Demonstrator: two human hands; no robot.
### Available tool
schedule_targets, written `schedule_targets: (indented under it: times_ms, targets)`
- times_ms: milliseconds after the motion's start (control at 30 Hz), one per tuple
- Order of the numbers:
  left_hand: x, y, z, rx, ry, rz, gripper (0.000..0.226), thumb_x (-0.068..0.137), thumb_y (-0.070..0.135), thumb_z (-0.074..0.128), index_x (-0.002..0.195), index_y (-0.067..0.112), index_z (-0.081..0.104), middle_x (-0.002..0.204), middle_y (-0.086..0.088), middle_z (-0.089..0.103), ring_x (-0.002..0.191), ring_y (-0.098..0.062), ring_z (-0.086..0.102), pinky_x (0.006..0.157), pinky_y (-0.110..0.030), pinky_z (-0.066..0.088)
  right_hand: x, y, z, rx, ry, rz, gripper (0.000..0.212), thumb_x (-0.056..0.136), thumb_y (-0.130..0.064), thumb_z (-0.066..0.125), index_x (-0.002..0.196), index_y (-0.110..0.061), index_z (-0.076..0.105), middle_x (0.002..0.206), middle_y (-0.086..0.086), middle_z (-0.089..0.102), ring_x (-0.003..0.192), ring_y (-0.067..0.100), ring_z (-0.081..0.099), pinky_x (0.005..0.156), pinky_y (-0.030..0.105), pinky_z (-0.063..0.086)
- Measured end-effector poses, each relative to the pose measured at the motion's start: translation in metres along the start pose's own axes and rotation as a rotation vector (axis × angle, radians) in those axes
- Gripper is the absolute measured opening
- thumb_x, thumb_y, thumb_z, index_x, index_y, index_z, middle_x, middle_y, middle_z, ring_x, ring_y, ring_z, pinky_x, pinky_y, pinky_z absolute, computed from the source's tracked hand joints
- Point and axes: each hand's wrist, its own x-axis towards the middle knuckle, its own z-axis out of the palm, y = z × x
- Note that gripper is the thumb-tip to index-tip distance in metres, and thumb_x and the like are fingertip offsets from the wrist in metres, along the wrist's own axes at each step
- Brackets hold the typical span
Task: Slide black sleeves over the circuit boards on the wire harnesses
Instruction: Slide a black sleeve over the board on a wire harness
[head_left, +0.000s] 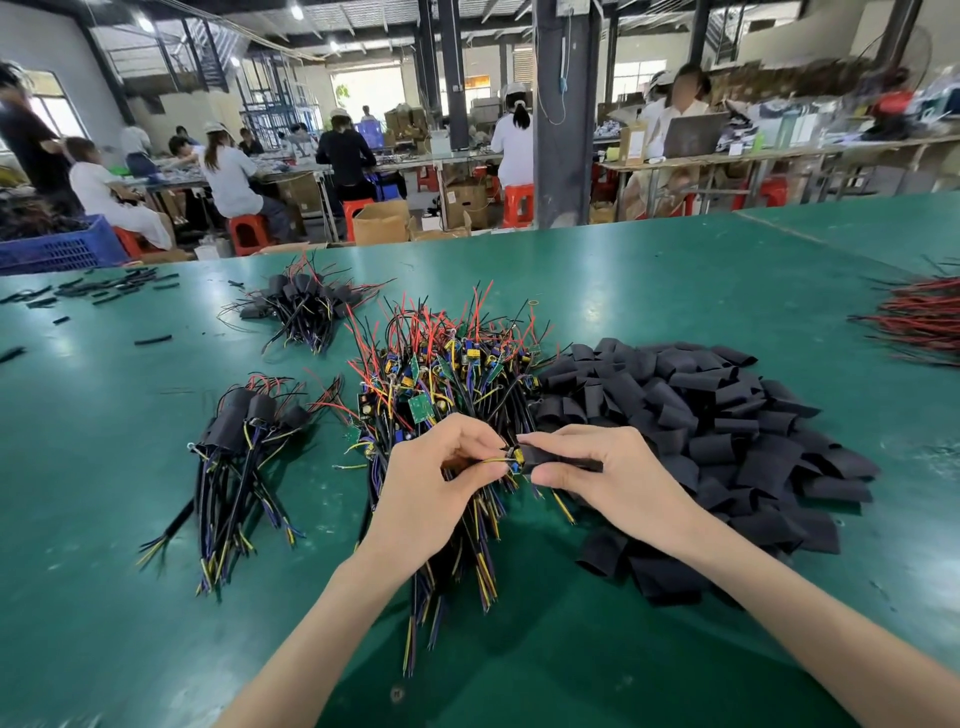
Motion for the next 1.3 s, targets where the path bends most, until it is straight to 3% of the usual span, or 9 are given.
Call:
schedule_targets:
  times_ms: [167, 300, 433, 667, 867, 1000, 1133, 1233, 1300]
  targets:
    - [-0.001, 0.0, 0.001, 0.038, -0.008, 0.044, 0.028, 0.076, 0.001, 0.075, 0.082, 0.027, 0.066, 0.08, 0.011, 0.07, 0.075, 0.0, 0.064, 0.076, -0.011, 0.047, -0.001, 0.003, 0.001, -0.022, -0.02, -0.039, 0.037, 0.079, -0.011, 0.072, 0.115, -0.017, 0.067, 0.086, -0.003, 0.066, 0.068, 0.002, 0.05, 0.069, 0.021, 0.042]
    - [-0.001, -0.002, 0.0, 0.061, -0.001, 0.06, 0.026, 0.075, 0.005, 0.077, 0.082, 0.027, 0.066, 0.08, 0.014, 0.069, 0.075, 0.001, 0.065, 0.075, -0.009, 0.046, -0.004, 0.0, 0.004, -0.114, 0.008, -0.134, 0.036, 0.081, -0.008, 0.07, 0.116, -0.015, 0.066, 0.098, -0.002, 0.066, 0.073, 0.021, 0.058, 0.067, 0.027, 0.047]
    - [-0.001, -0.004, 0.002, 0.048, 0.0, 0.03, 0.023, 0.074, 0.006, 0.078, 0.083, 0.024, 0.068, 0.077, 0.009, 0.07, 0.074, -0.002, 0.065, 0.076, -0.013, 0.049, -0.006, -0.004, 0.006, -0.308, -0.016, -0.285, 0.038, 0.082, -0.006, 0.069, 0.12, -0.009, 0.063, 0.101, 0.001, 0.065, 0.069, 0.006, 0.049, 0.067, 0.014, 0.042]
    - [-0.001, -0.007, 0.004, 0.006, -0.012, -0.013, 0.023, 0.076, 0.004, 0.076, 0.081, 0.025, 0.07, 0.078, 0.009, 0.071, 0.074, -0.005, 0.065, 0.074, -0.019, 0.05, -0.008, -0.005, 0.008, -0.442, -0.039, -0.311, 0.04, 0.089, -0.009, 0.061, 0.129, -0.007, 0.055, 0.117, 0.006, 0.061, 0.095, 0.026, 0.061, 0.085, 0.037, 0.049]
    - [-0.004, -0.009, 0.009, 0.019, 0.022, -0.045, 0.018, 0.074, 0.002, 0.076, 0.079, 0.019, 0.076, 0.076, 0.009, 0.071, 0.071, -0.004, 0.065, 0.071, -0.021, 0.051, -0.009, -0.001, 0.016, -0.483, -0.057, -0.338, 0.04, 0.089, -0.002, 0.058, 0.129, -0.005, 0.054, 0.123, 0.008, 0.059, 0.102, 0.03, 0.06, 0.087, 0.042, 0.05]
    - [-0.001, -0.007, 0.008, -0.002, 0.022, -0.032, 0.02, 0.077, 0.001, 0.074, 0.077, 0.021, 0.073, 0.072, 0.011, 0.07, 0.064, 0.001, 0.06, 0.064, -0.013, 0.045, -0.006, 0.003, 0.015, -0.366, 0.011, -0.245, 0.045, 0.091, -0.014, 0.059, 0.135, -0.014, 0.048, 0.131, 0.0, 0.053, 0.111, 0.021, 0.055, 0.095, 0.036, 0.043]
    - [0.0, -0.006, 0.006, -0.008, 0.069, -0.005, 0.022, 0.078, 0.002, 0.073, 0.075, 0.024, 0.072, 0.067, 0.015, 0.069, 0.059, 0.003, 0.057, 0.06, -0.008, 0.04, -0.002, 0.009, 0.01, -0.387, 0.064, -0.063, 0.052, 0.088, -0.029, 0.062, 0.136, -0.016, 0.045, 0.122, -0.001, 0.058, 0.103, 0.021, 0.056, 0.093, 0.033, 0.04]
    - [0.0, -0.005, 0.002, 0.067, 0.147, 0.06, 0.022, 0.078, 0.006, 0.074, 0.077, 0.027, 0.071, 0.072, 0.017, 0.069, 0.063, 0.003, 0.059, 0.062, -0.007, 0.04, 0.0, 0.012, 0.007, -0.488, 0.073, -0.128, 0.051, 0.087, -0.03, 0.064, 0.132, -0.012, 0.05, 0.119, 0.003, 0.06, 0.113, 0.026, 0.051, 0.101, 0.024, 0.027]
    - [0.002, -0.004, -0.005, 0.103, 0.27, 0.144, 0.021, 0.08, 0.005, 0.073, 0.082, 0.026, 0.07, 0.076, 0.016, 0.069, 0.068, 0.002, 0.06, 0.068, -0.009, 0.043, 0.0, 0.013, 0.005, -0.586, 0.097, -0.19, 0.057, 0.086, -0.029, 0.065, 0.136, -0.011, 0.045, 0.134, 0.003, 0.051, 0.127, 0.022, 0.042, 0.114, 0.032, 0.017]
